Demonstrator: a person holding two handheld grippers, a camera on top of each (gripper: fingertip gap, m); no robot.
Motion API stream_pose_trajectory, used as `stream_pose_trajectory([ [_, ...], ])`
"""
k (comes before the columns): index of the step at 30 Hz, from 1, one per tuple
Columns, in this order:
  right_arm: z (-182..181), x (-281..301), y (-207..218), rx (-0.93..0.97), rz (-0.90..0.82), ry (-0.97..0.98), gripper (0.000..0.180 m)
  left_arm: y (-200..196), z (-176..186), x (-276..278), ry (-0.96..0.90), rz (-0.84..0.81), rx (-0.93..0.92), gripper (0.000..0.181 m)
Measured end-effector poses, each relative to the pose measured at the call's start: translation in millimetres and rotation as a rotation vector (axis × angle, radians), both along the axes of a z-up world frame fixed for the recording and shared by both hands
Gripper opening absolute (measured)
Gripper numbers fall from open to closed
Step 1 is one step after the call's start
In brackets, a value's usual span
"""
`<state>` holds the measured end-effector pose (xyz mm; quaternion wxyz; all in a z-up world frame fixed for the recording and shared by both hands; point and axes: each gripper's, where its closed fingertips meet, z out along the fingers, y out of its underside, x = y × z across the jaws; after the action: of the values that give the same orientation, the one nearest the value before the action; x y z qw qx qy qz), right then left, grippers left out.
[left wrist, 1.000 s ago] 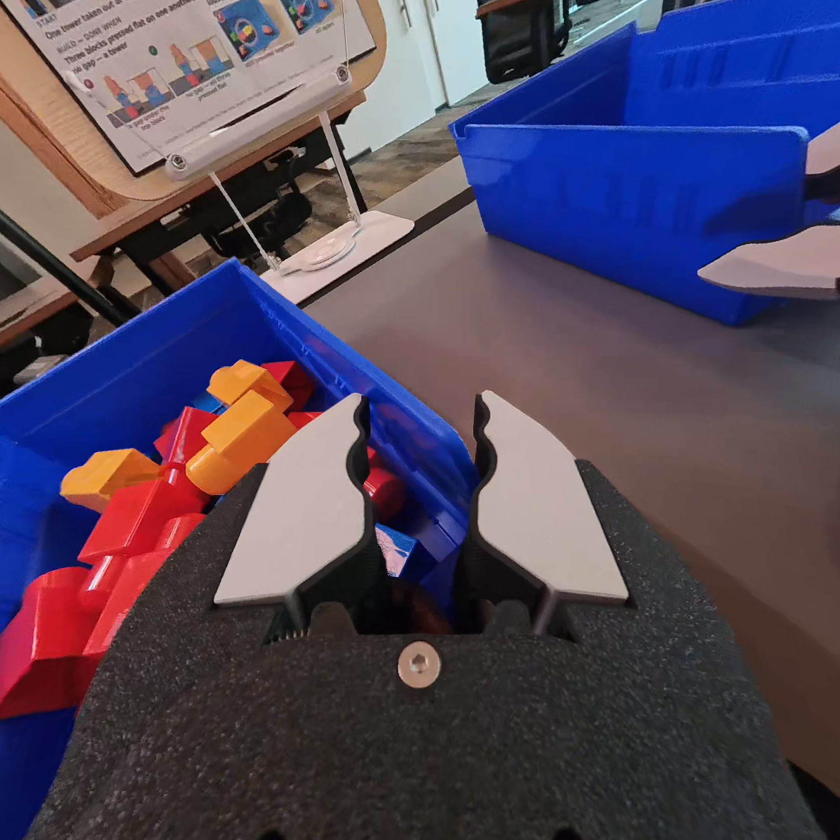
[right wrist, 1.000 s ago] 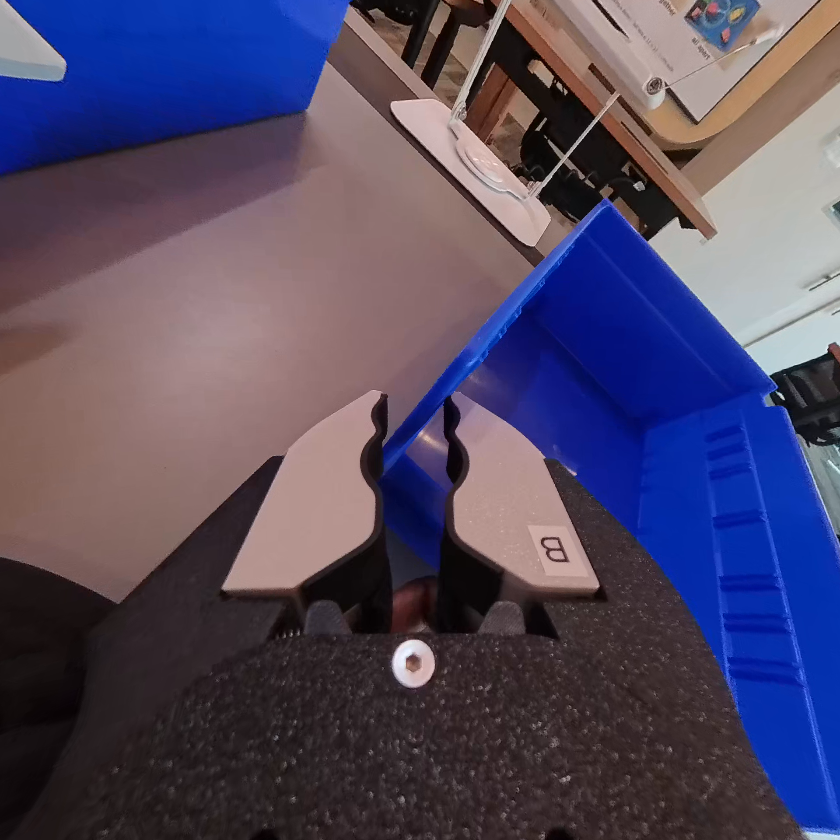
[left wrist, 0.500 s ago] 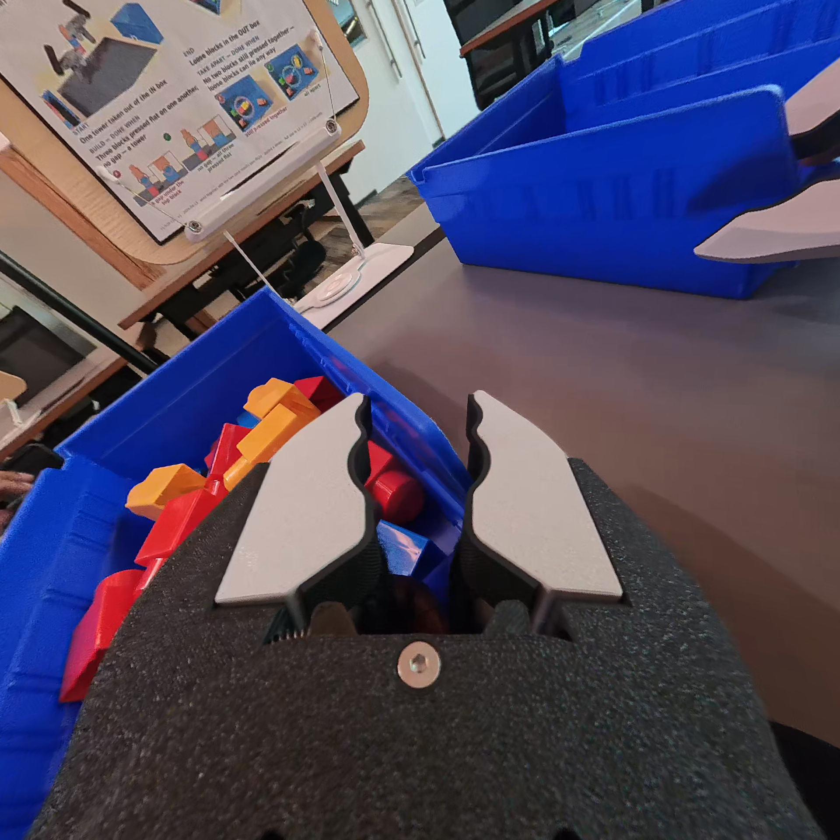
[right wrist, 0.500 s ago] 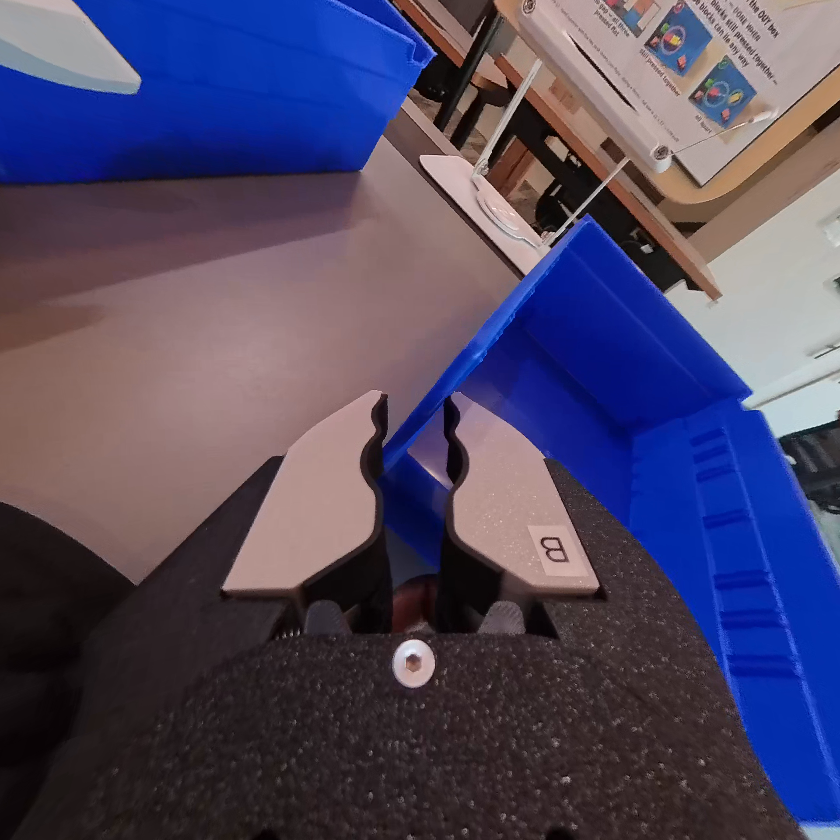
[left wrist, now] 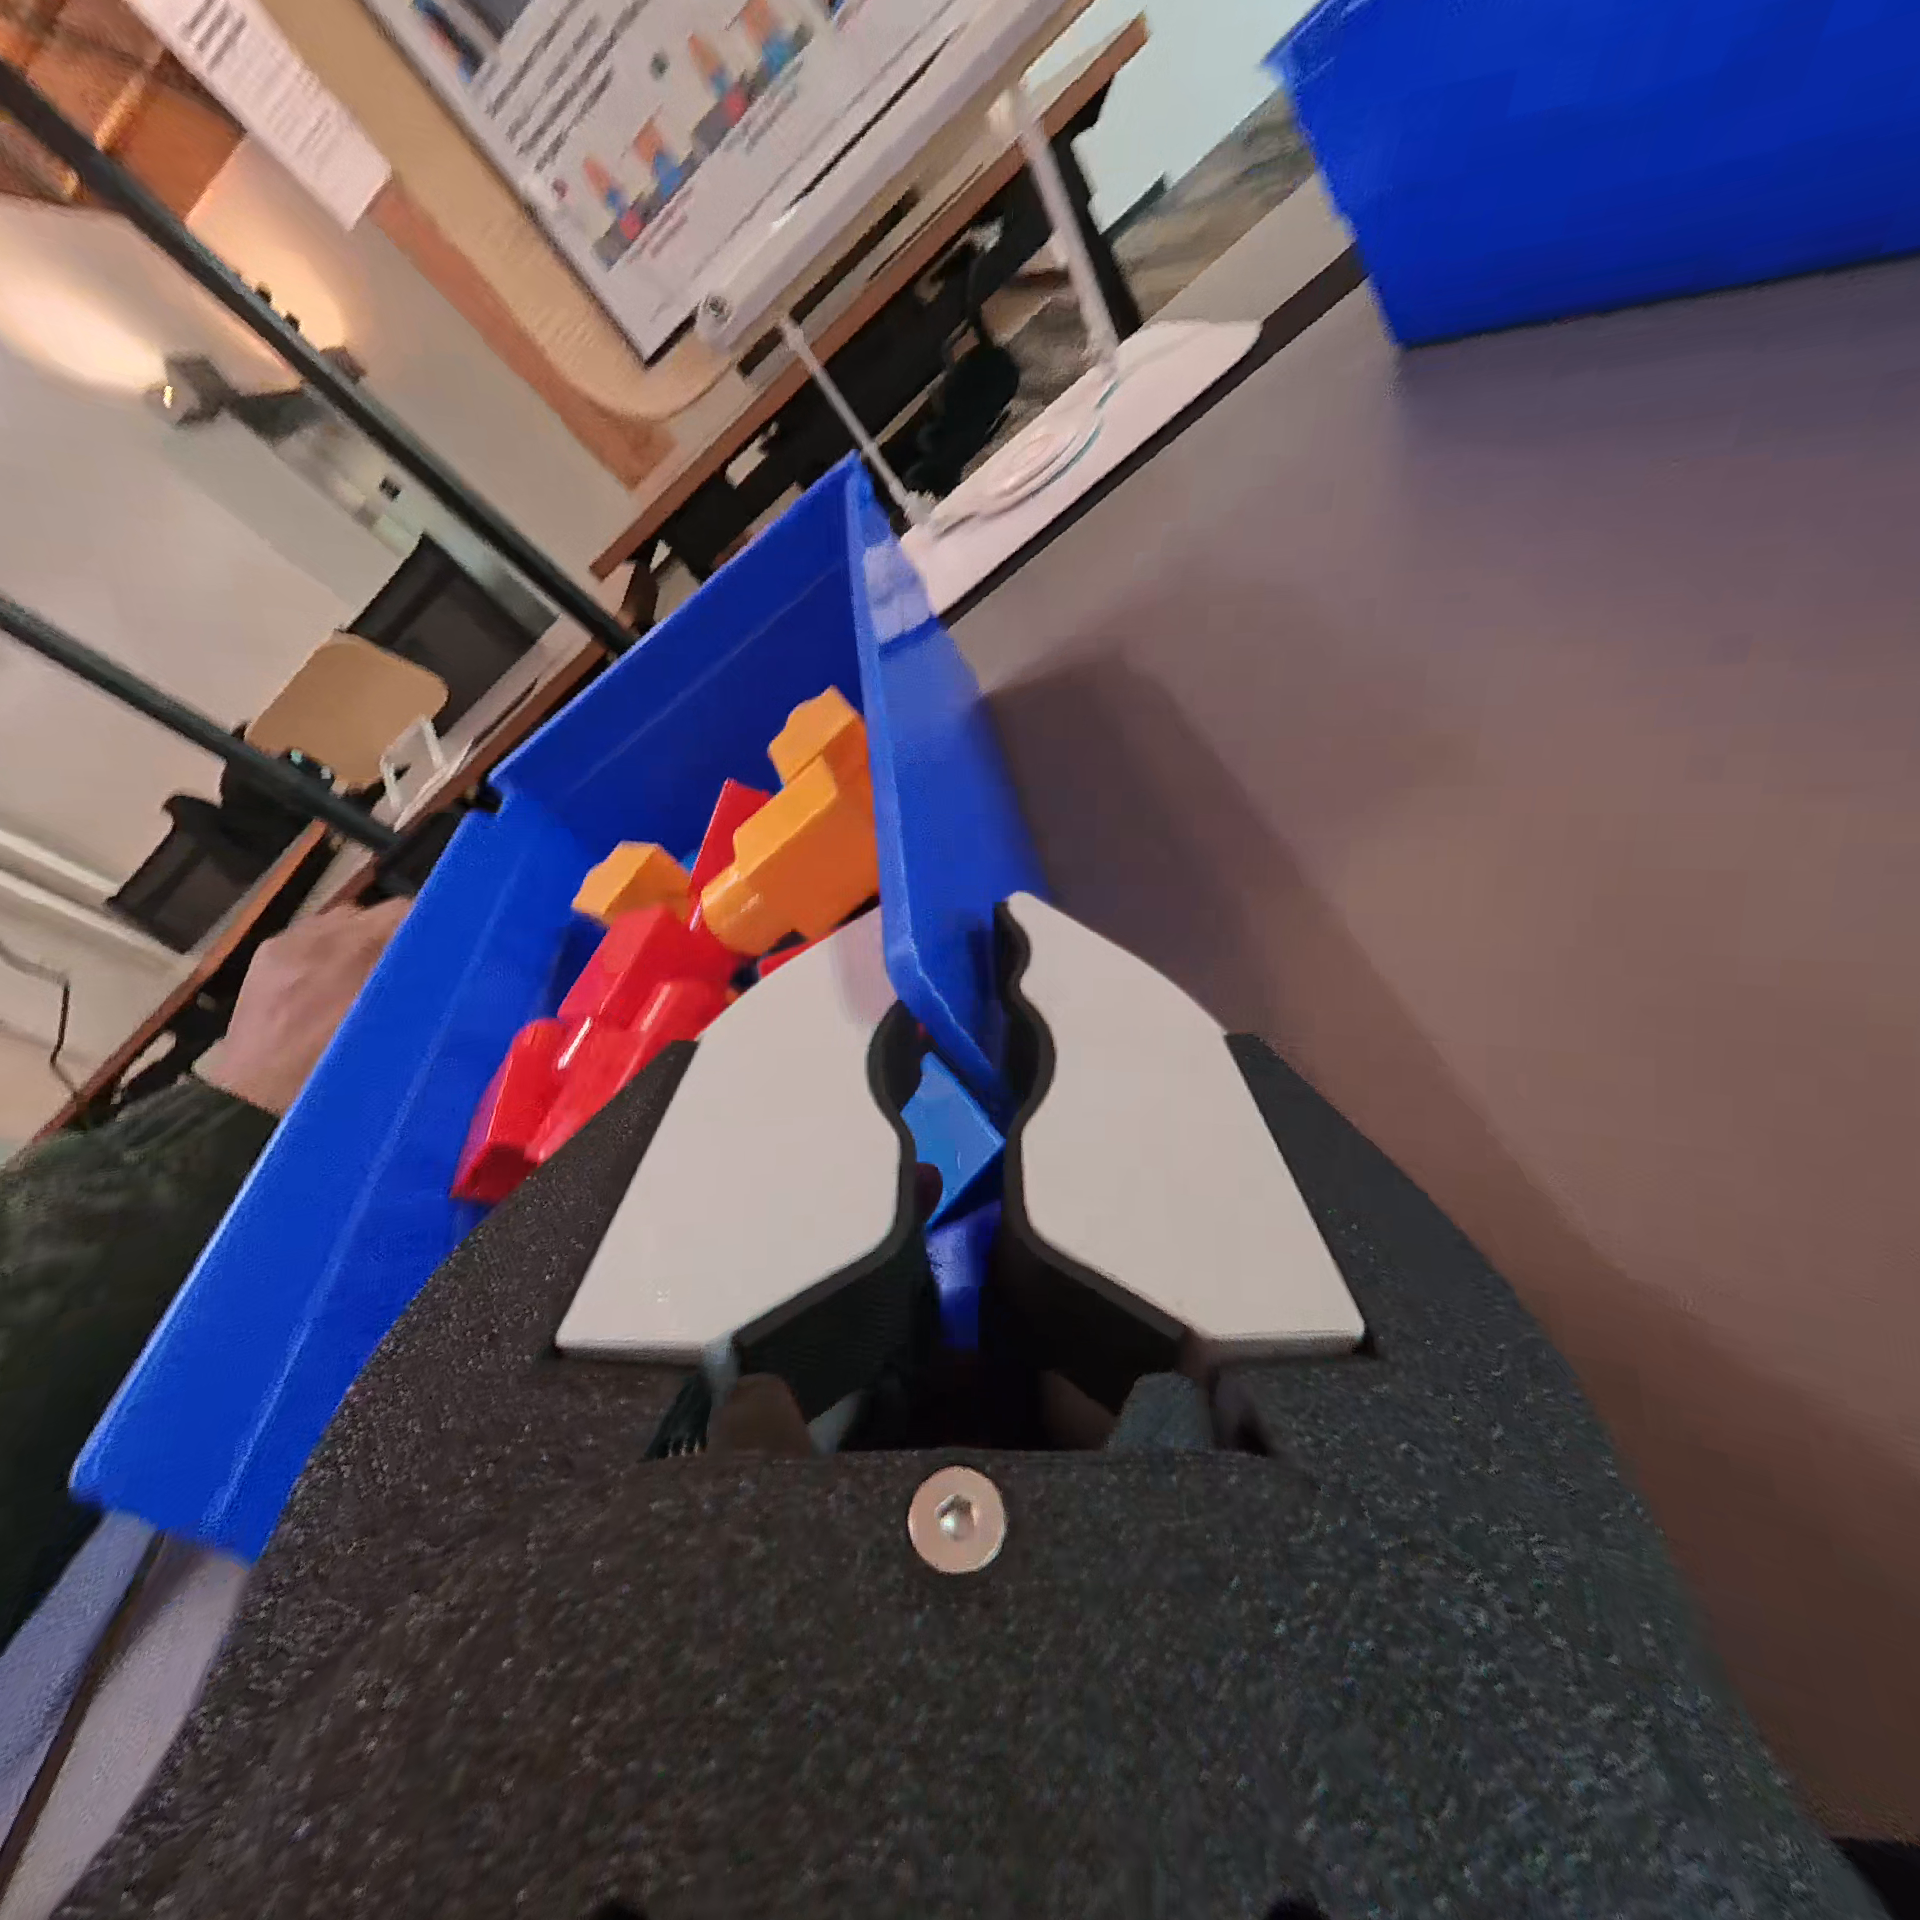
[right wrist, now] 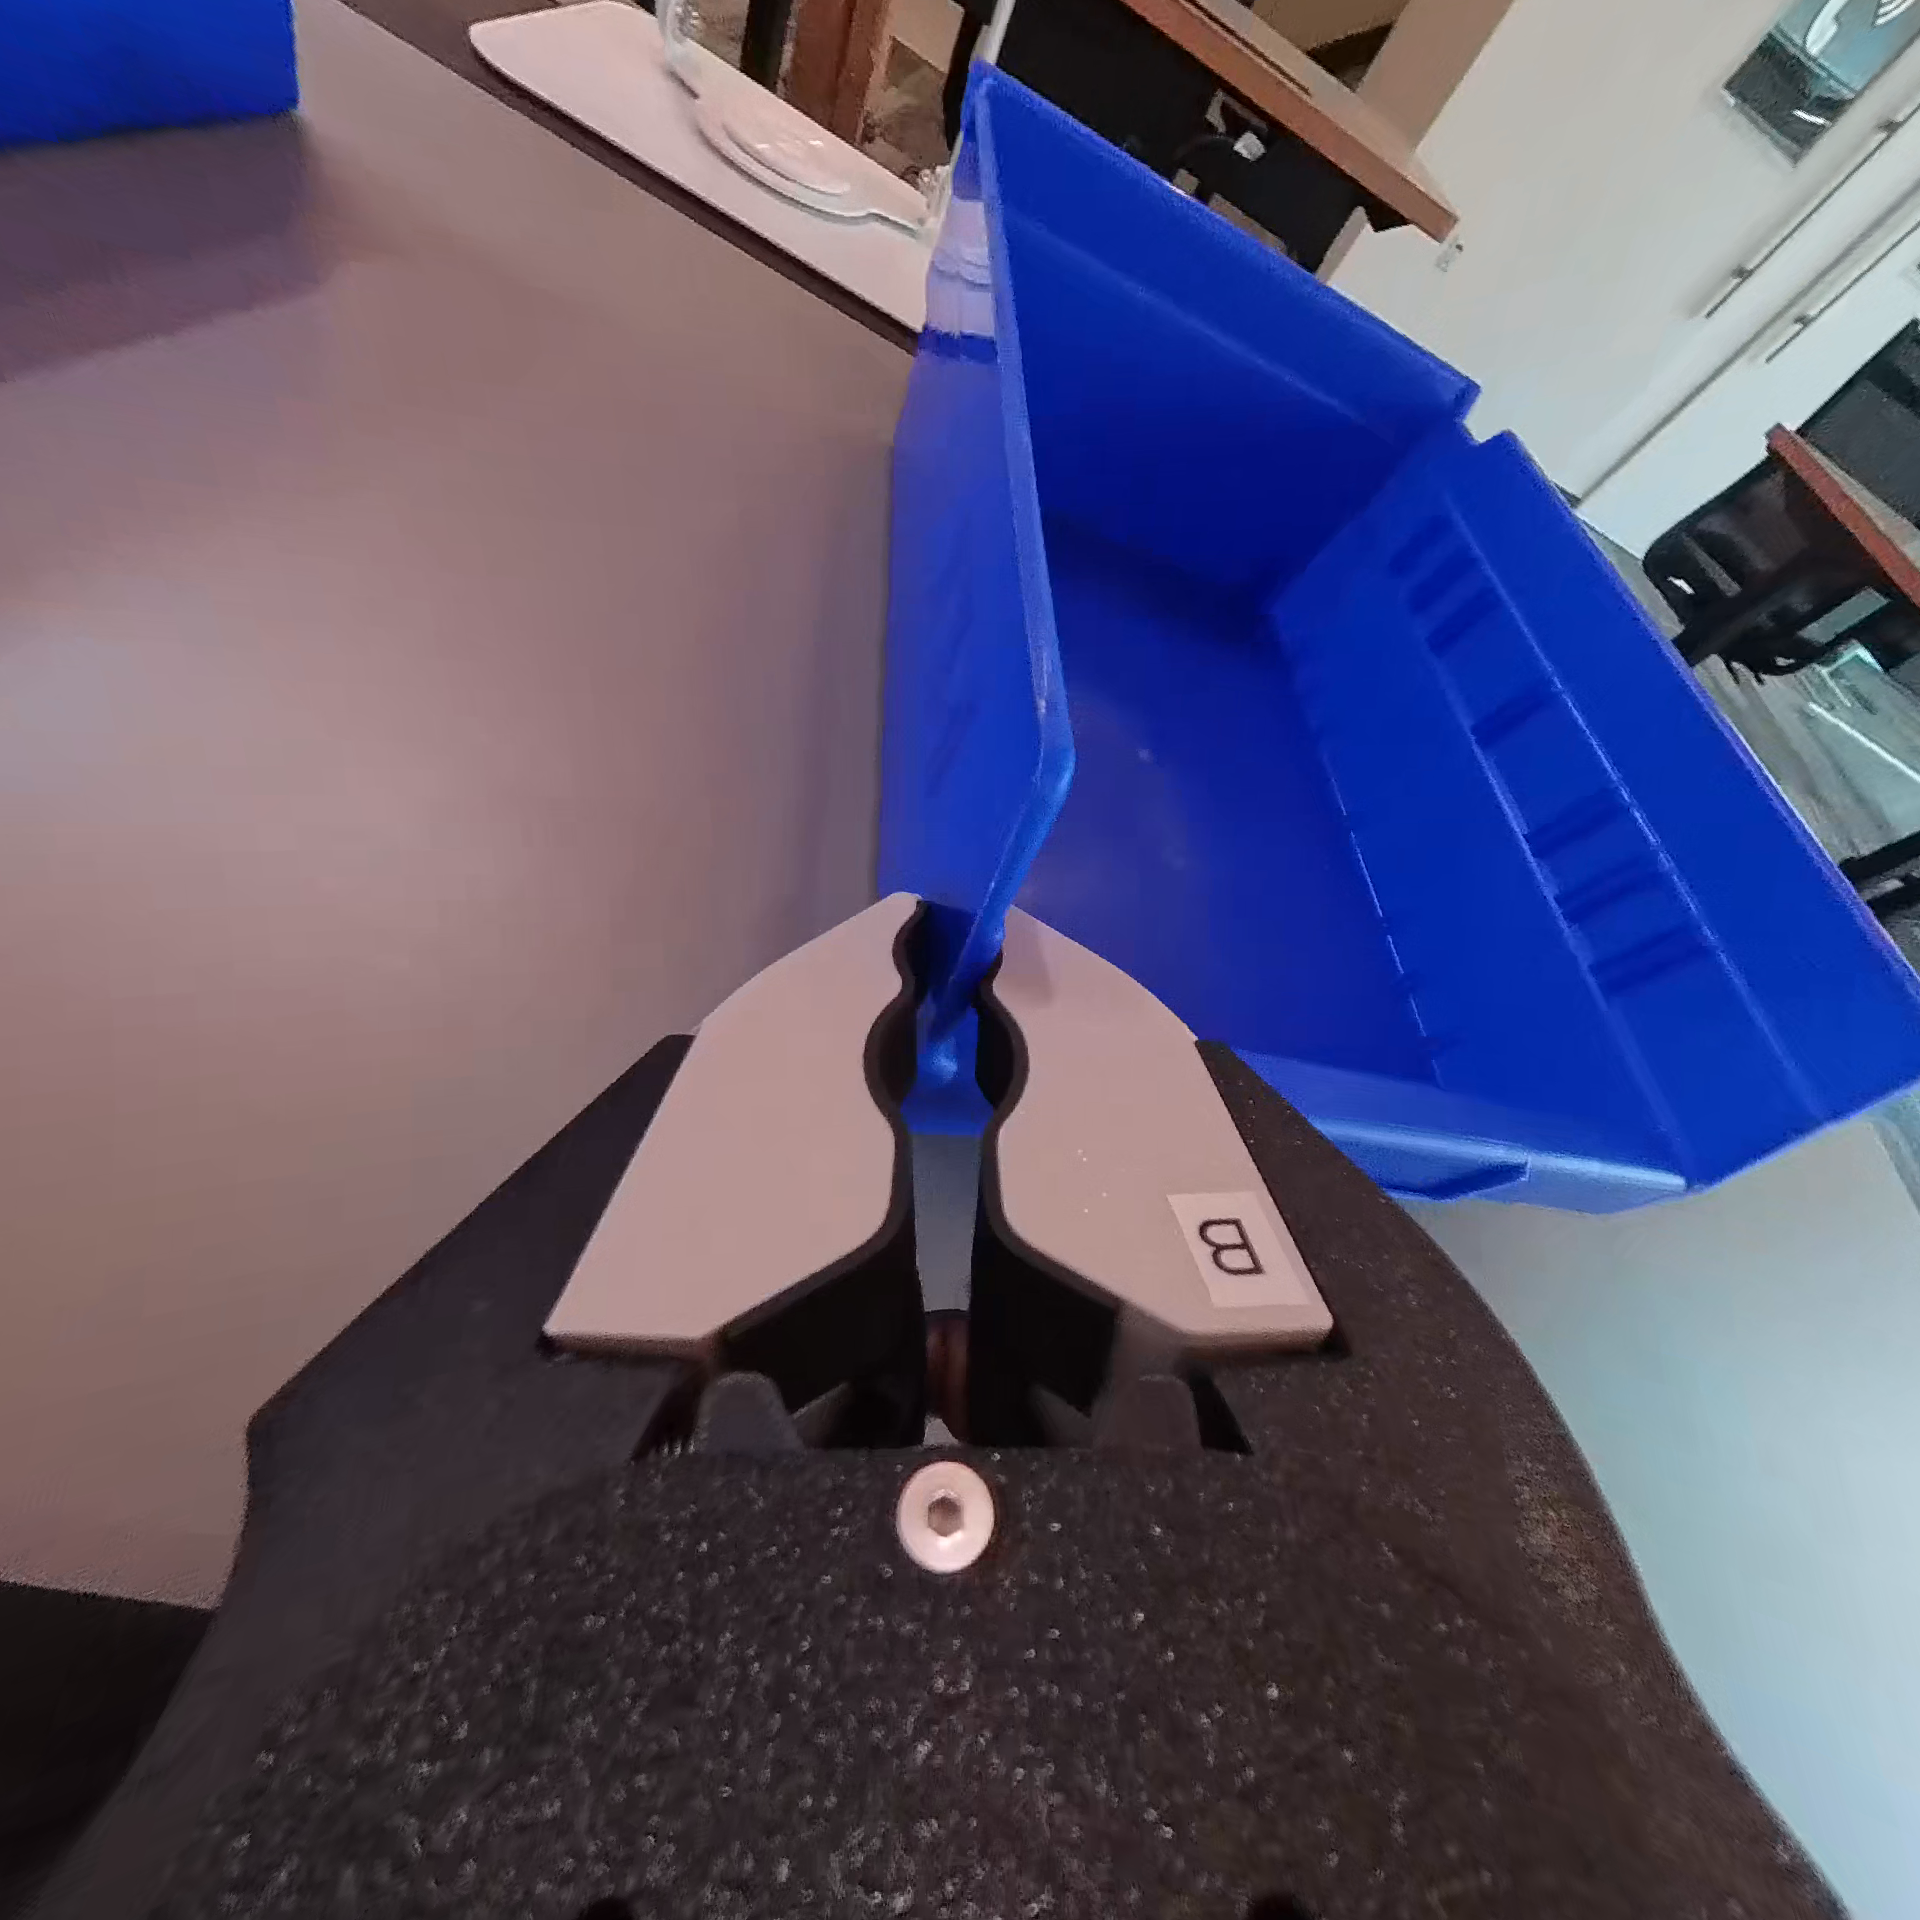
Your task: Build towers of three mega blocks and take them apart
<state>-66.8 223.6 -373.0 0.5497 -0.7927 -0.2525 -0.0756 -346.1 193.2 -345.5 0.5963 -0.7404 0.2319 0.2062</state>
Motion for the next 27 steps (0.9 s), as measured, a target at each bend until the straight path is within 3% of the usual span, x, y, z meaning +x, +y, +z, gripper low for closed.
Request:
stream_pose_trajectory([
  [14,-2,34,2,-0.028,-0.17,-0.01,0.01,-4,-4,-11,-0.054,0.006,-0.048,0.008],
  [21,-7,41,-31,-0.359,-0.087,-0.05,0.006,-35,-11,-21,-0.114,-0.049,-0.221,0.009],
  [22,-6,45,-37,-0.391,-0.061,-0.081,0.012,-38,-12,-25,-0.097,-0.042,-0.256,0.017],
  [24,2,56,-47,-0.436,-0.05,-0.102,0.044,-45,-7,-27,-0.096,-0.06,-0.303,0.024],
  [27,42,47,-56,-0.366,0.048,0.049,0.057,-65,30,-9,-0.26,-0.262,-0.28,0.028],
])
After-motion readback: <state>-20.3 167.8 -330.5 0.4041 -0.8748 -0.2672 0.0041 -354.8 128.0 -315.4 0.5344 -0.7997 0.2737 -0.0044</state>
